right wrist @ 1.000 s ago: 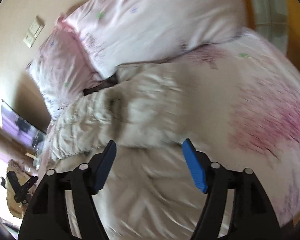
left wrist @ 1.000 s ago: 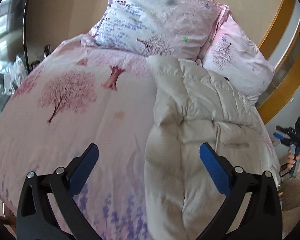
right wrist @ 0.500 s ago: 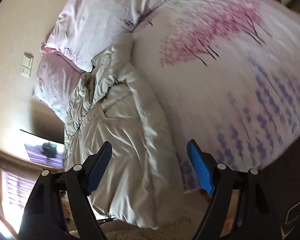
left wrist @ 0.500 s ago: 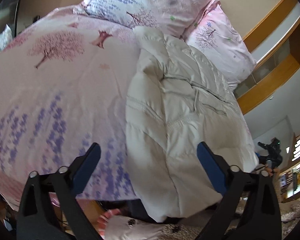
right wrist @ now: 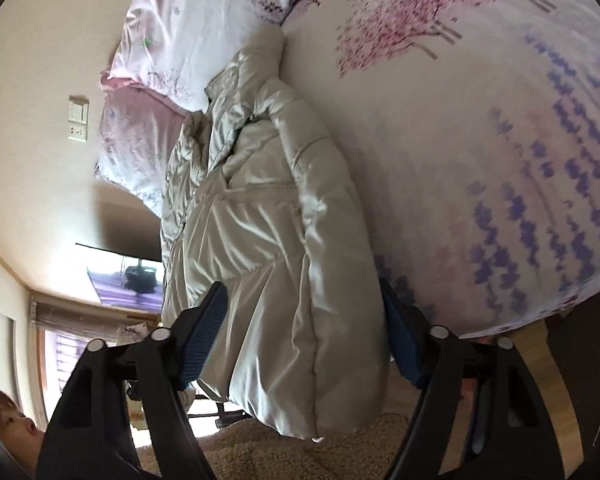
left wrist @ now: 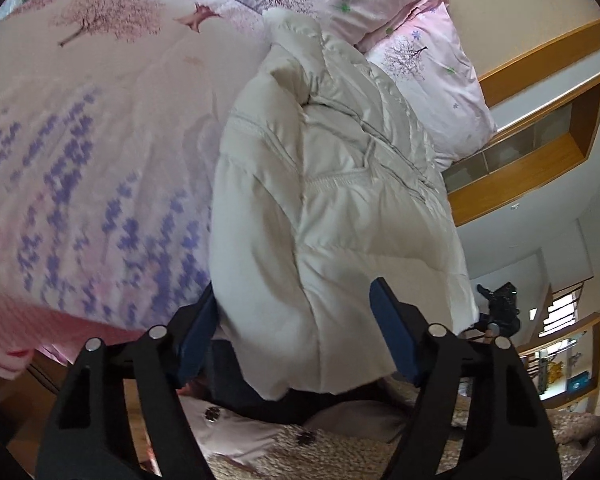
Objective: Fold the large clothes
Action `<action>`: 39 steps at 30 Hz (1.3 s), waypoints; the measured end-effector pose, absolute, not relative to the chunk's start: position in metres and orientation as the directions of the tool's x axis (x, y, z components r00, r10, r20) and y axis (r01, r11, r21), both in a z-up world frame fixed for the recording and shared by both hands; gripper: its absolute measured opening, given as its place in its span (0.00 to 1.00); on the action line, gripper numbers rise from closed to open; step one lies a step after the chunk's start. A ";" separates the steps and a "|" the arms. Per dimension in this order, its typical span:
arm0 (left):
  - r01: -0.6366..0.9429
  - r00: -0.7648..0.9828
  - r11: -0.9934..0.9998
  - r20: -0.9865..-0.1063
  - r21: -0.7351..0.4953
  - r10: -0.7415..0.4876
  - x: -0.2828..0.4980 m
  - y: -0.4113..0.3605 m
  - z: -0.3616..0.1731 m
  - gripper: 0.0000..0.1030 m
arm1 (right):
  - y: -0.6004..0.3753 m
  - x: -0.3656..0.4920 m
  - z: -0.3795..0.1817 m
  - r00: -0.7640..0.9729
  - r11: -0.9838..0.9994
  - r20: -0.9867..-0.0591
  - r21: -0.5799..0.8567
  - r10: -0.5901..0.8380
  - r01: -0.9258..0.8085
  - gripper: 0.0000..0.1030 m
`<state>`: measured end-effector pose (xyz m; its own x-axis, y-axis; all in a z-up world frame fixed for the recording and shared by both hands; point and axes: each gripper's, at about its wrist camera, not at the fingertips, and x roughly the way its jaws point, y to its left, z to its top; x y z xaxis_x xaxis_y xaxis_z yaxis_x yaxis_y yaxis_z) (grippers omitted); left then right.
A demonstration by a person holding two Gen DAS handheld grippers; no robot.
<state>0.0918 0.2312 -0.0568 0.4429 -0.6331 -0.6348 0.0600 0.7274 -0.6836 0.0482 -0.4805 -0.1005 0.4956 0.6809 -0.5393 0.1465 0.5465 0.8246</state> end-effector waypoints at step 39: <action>0.095 0.529 0.726 -0.583 -0.681 -0.617 0.106 0.215 -0.016 0.14 | -0.429 0.043 -0.027 0.611 0.688 -0.531 0.725 0.588 -0.032 0.13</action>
